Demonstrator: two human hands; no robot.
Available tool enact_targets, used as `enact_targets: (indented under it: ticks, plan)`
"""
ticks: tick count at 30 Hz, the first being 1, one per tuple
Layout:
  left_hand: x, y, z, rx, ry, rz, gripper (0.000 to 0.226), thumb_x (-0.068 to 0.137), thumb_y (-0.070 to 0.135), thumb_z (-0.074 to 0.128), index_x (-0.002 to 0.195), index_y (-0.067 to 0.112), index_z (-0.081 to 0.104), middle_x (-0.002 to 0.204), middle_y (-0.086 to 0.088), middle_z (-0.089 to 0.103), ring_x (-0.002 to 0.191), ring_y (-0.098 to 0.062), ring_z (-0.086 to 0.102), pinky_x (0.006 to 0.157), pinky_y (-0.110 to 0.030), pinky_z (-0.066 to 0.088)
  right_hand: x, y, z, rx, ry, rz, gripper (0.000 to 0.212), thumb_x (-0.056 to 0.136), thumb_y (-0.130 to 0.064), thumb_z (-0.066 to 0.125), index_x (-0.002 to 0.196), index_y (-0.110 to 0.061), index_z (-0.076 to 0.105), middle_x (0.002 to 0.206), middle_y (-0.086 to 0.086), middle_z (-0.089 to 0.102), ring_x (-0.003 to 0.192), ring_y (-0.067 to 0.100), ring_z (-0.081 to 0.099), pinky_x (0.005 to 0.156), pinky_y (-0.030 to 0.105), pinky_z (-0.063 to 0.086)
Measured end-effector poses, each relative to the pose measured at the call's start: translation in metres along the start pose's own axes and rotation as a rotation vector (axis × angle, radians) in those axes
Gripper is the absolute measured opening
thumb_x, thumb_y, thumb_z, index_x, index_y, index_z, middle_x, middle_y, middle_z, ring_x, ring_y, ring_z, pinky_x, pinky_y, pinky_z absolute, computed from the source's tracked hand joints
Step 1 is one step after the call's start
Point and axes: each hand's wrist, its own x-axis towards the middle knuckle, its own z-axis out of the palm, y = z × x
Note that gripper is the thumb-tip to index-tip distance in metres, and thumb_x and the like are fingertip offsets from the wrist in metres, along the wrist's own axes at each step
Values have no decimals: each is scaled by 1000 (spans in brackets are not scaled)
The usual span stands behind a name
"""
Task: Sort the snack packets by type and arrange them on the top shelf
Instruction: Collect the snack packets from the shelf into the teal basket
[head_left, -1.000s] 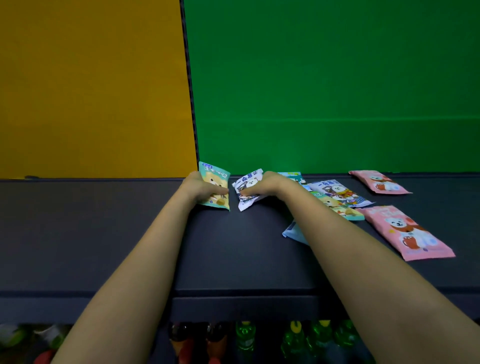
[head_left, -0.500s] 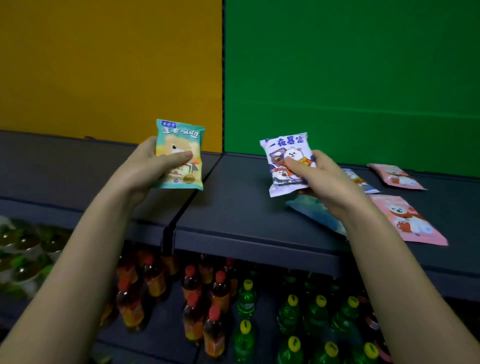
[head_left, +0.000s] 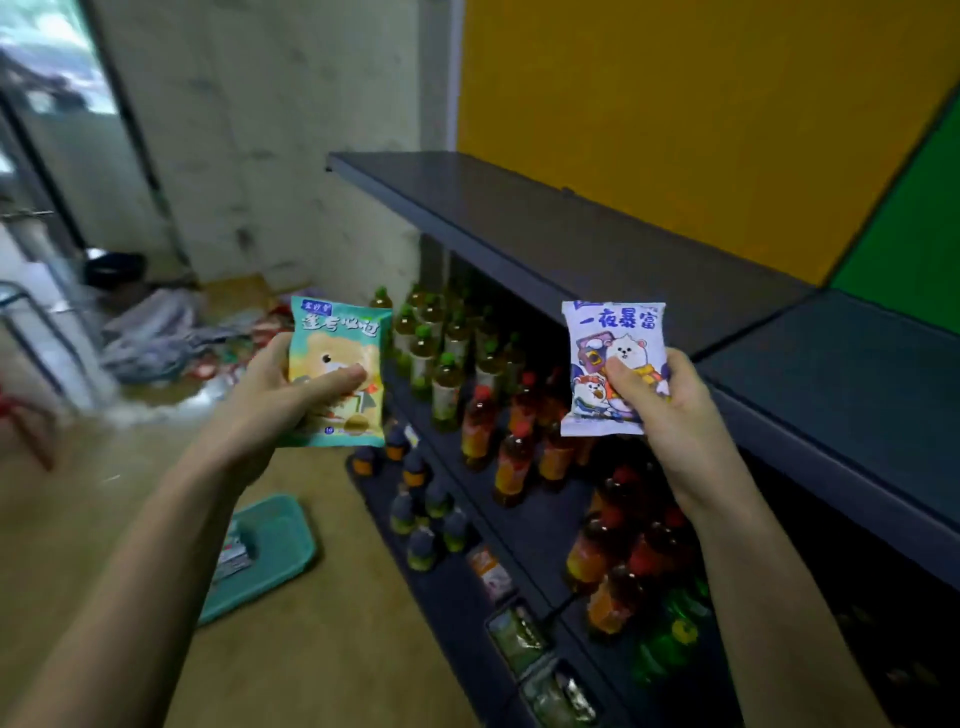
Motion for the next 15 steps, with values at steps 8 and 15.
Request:
enact_targets:
  ticks: [8,15]
  plan:
    - [-38,-51,-145,-50,378,-120,31,80,8,67,108,13,54,82,-6,73,57,-12,69,52,-26,58,9,56,163,1,-359,107,13,89,-20,59,100,-17,54,97,0,68,80,8,66,59,11,51]
    - [-28,-102,-260,-74,569,-261,28,81,9,67,107,10,55,78,-5,73,56,-13,69,48,-24,55,9,111,313,-32,-537,189,15,89,-19,59,103,-16,53,98,-1,67,81,7,65,61,10,51]
